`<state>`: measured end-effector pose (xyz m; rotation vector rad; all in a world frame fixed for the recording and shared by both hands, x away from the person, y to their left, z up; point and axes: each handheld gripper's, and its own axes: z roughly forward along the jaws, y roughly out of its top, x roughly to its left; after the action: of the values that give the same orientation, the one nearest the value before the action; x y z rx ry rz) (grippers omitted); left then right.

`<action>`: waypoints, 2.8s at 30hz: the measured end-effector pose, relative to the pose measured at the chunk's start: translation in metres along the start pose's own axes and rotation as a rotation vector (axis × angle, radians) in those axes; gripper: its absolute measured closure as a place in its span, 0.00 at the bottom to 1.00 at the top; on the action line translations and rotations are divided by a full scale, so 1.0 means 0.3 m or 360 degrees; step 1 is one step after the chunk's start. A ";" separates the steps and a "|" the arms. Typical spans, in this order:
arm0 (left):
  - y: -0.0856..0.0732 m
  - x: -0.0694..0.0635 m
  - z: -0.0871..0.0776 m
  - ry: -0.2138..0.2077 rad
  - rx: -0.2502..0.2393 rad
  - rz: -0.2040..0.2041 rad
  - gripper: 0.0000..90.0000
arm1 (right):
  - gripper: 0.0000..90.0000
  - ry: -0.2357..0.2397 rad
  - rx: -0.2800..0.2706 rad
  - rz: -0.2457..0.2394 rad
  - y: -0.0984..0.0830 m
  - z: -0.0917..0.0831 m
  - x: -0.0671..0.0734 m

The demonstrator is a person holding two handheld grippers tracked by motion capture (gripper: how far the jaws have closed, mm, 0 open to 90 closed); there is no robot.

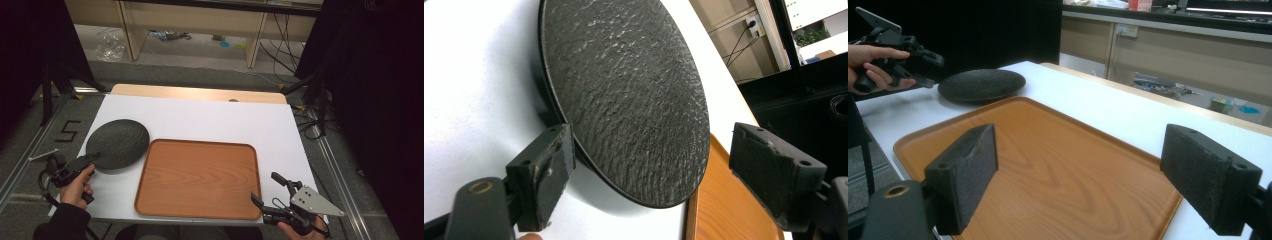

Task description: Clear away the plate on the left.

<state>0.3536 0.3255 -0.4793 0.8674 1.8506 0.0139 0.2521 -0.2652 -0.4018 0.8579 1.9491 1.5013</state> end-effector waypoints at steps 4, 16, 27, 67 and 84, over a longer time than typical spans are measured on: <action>-0.001 0.004 0.005 0.0009 0.0015 -0.0010 0.21 | 0.18 -0.0001 0.0000 -0.0001 0.000 0.001 0.001; 0.009 0.026 0.018 0.0049 0.0003 -0.0085 0.21 | 0.18 0.0005 0.0003 -0.0019 0.001 0.002 -0.001; 0.018 0.035 0.048 0.0053 0.0026 -0.0101 0.23 | 0.19 0.0016 0.0009 -0.0008 0.000 0.005 0.003; 0.016 0.092 0.112 -0.0085 -0.0019 -0.0372 0.44 | 0.19 0.0027 0.0044 -0.0021 -0.001 0.006 0.005; -0.004 0.137 0.103 -0.0051 -0.0063 -0.0471 0.88 | 0.20 0.0044 0.0038 -0.0006 -0.002 0.010 0.009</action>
<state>0.3701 0.3366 -0.5270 0.5566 1.9252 -0.1468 0.2525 -0.2613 -0.4032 0.8476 1.9911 1.4983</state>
